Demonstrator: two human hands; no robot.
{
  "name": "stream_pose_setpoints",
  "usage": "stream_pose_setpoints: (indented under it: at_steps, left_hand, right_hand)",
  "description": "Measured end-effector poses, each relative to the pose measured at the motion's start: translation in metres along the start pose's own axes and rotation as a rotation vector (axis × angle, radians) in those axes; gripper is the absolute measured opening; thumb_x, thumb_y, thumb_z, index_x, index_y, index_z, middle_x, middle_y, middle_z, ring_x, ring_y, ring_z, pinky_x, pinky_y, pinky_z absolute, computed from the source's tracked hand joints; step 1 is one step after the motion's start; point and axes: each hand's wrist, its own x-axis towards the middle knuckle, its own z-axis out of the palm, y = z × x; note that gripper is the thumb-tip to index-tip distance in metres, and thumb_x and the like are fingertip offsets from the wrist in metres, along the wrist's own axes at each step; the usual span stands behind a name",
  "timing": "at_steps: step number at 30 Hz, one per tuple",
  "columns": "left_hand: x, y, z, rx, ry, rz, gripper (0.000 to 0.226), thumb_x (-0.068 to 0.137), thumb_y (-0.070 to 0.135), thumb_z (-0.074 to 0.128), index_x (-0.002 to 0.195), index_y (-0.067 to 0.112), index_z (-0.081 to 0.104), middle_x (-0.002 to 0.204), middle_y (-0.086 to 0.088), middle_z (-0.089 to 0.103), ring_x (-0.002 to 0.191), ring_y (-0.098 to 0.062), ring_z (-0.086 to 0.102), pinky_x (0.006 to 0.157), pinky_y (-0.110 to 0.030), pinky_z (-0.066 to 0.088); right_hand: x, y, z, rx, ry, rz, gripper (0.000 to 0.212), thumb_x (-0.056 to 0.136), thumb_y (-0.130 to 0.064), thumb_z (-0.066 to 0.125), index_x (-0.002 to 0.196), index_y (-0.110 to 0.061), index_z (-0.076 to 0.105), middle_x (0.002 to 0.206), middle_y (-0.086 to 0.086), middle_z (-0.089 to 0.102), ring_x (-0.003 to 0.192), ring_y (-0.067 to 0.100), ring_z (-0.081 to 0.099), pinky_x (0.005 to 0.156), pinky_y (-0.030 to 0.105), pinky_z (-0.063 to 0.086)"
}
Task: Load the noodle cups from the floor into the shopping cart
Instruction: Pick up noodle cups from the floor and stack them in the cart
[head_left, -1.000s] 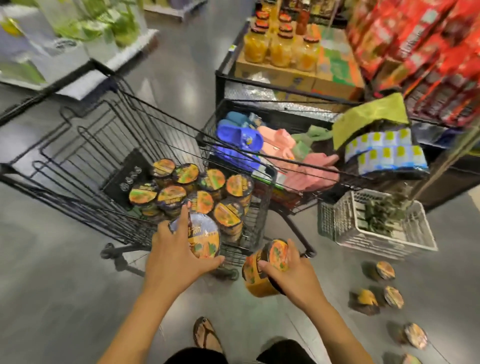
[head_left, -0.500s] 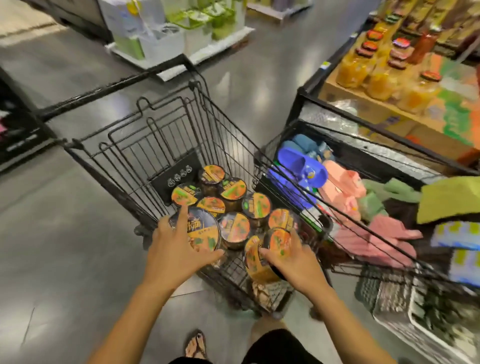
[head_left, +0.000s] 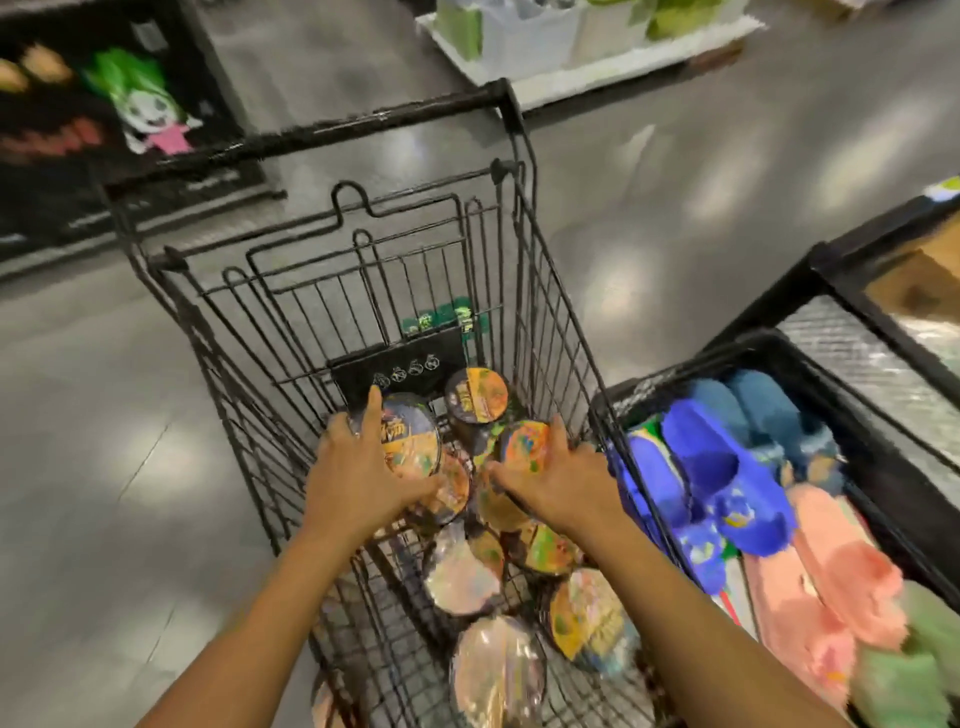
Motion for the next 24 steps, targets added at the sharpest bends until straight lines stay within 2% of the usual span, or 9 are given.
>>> stream_pose_setpoints:
  at_steps: [6,9,13,21,24]
  left_hand:
    - [0.075,-0.006,0.03,-0.047,0.0,-0.126,0.13,0.056,0.085,0.061,0.154,0.027,-0.003,0.146,-0.022,0.028,0.133,-0.038,0.034,0.102,-0.044,0.04]
    - [0.108,-0.01,0.041,-0.109,0.025,-0.18,0.132,0.054,0.085,0.063,0.154,0.028,-0.001,0.146,-0.021,0.027,0.132,-0.038,0.036,0.101,-0.042,0.04]
    - [0.143,-0.014,0.063,-0.108,0.028,-0.215,0.134,0.048,0.092,0.057,0.152,0.033,-0.003,0.142,-0.019,0.029,0.129,-0.039,0.036,0.099,-0.049,0.043]
    - [0.156,-0.015,0.088,-0.081,-0.015,-0.225,0.133,0.054,0.089,0.058,0.152,0.029,-0.008,0.148,-0.026,0.019,0.134,-0.043,0.028,0.106,-0.045,0.035]
    - [0.158,-0.017,0.084,-0.052,-0.034,-0.242,0.134,0.053,0.091,0.056,0.153,0.028,-0.008,0.151,-0.026,0.017,0.136,-0.043,0.028,0.107,-0.047,0.035]
  right_hand:
    - [0.089,-0.04,0.011,-0.229,0.024,-0.133,0.126,0.062,-0.096,0.036,0.155,-0.022,-0.005,0.146,0.029,0.029,0.136,0.041,0.027,0.106,0.046,0.03]
    - [0.125,-0.057,0.019,-0.216,0.061,-0.141,0.126,0.061,-0.096,0.036,0.154,-0.022,-0.006,0.147,0.028,0.028,0.137,0.042,0.025,0.109,0.045,0.026]
    - [0.166,-0.073,0.024,-0.206,0.113,-0.16,0.126,0.061,-0.095,0.037,0.154,-0.022,-0.004,0.144,0.027,0.03,0.135,0.041,0.026,0.109,0.044,0.026]
    - [0.19,-0.092,0.037,-0.343,0.143,-0.186,0.127,0.061,-0.097,0.031,0.154,-0.019,-0.007,0.148,0.031,0.022,0.137,0.044,0.021,0.107,0.044,0.027]
    - [0.192,-0.093,0.038,-0.364,0.156,-0.185,0.129,0.058,-0.099,0.025,0.154,-0.02,-0.008,0.145,0.03,0.026,0.132,0.043,0.027,0.1,0.044,0.031]
